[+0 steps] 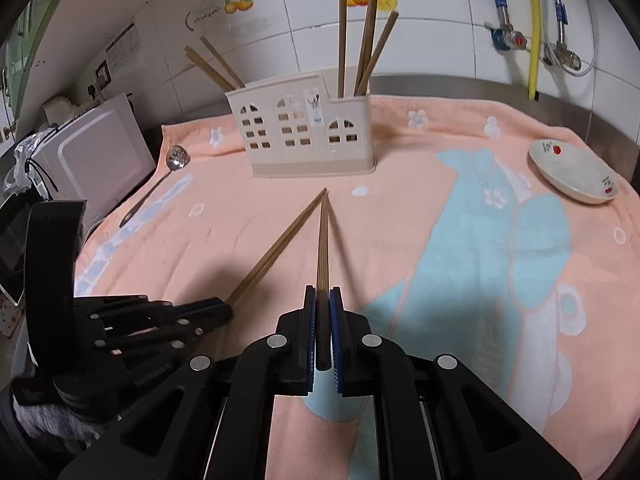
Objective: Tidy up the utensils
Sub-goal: 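Lift both chopsticks and lower them upright into the white holder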
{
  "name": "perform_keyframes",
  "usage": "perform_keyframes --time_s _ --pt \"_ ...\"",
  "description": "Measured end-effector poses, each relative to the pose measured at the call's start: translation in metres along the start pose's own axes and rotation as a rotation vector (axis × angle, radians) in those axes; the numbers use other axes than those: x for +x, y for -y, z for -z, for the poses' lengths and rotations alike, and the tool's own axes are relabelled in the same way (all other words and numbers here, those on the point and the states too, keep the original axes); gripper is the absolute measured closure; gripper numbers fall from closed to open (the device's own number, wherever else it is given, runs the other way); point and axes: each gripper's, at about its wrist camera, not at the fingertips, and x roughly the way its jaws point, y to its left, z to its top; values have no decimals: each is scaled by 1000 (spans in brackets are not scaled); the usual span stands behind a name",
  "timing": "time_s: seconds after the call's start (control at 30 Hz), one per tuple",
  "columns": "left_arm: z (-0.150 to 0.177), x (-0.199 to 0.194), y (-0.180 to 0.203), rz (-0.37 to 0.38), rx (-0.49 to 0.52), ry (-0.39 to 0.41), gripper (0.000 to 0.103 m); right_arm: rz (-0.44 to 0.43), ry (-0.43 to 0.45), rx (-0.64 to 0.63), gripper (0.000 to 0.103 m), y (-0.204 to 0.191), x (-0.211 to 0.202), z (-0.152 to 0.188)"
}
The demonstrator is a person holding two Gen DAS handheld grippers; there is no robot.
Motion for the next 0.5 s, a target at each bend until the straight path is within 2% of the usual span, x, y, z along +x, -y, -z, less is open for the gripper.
perform_keyframes --time_s 0.23,0.5 --pt "-23 -40 -19 5 -4 110 97 -2 43 -27 96 -1 -13 -25" --pt "-55 -76 -35 28 3 234 97 -10 110 -61 96 -6 -33 -72"
